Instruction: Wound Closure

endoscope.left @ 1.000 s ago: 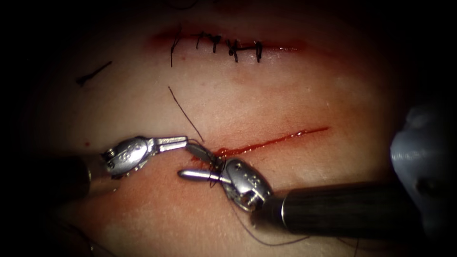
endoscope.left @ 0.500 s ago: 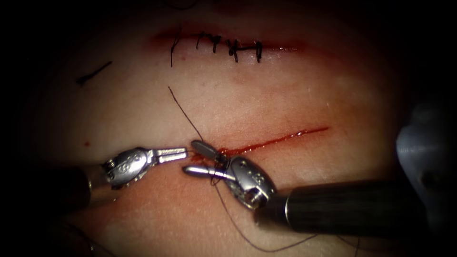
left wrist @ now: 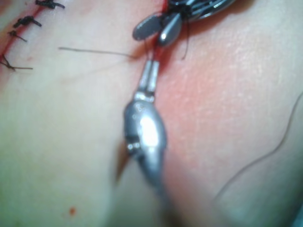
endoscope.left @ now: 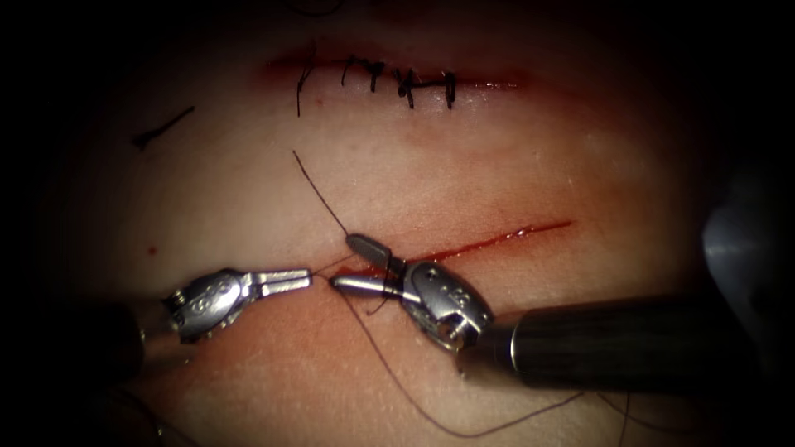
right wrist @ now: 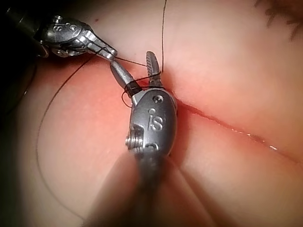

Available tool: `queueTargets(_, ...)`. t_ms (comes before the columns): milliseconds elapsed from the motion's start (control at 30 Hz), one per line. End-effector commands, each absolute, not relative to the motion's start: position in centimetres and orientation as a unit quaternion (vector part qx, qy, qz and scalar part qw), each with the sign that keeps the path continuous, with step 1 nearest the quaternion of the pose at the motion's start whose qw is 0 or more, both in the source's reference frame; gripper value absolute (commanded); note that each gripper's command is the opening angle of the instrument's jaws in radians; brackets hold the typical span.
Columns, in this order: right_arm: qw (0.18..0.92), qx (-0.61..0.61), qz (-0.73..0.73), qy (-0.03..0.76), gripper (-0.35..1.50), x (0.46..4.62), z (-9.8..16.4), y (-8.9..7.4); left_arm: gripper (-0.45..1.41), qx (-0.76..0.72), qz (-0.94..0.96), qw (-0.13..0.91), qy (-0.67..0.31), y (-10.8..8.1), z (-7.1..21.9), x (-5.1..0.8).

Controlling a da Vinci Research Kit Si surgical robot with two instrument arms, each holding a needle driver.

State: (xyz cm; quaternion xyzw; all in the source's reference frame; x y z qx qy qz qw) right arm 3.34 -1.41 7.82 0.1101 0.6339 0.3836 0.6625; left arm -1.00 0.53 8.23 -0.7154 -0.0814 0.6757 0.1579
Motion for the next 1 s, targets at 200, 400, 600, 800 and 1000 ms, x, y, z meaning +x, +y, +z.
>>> queueTargets(200, 0.659, 0.113, 0.395, 0.63, 0.59, 3.38, 7.91, -1.44, -0.45, -0.717, 0.675, 0.156, -0.083, 0.47, 8.32, -1.08)
queueTargets(400, 0.656, 0.114, 0.404, 0.627, 0.57, 3.44, 7.92, -1.42, -0.45, -0.717, 0.675, 0.155, -0.083, 0.46, 8.32, -1.07)
queueTargets(600, 0.674, 0.101, 0.419, 0.6, 0.64, 3.56, 7.95, -1.35, -0.45, -0.716, 0.675, 0.156, -0.082, 0.44, 8.32, -1.09)
queueTargets(800, 0.693, 0.067, 0.432, 0.573, 0.71, 3.65, 7.86, -1.18, -0.45, -0.717, 0.675, 0.155, -0.082, 0.42, 8.3, -1.15)
queueTargets(1000, 0.719, 0.008, 0.419, 0.554, 0.73, 3.72, 7.69, -1.06, -0.45, -0.717, 0.675, 0.157, -0.082, 0.45, 8.28, -1.19)
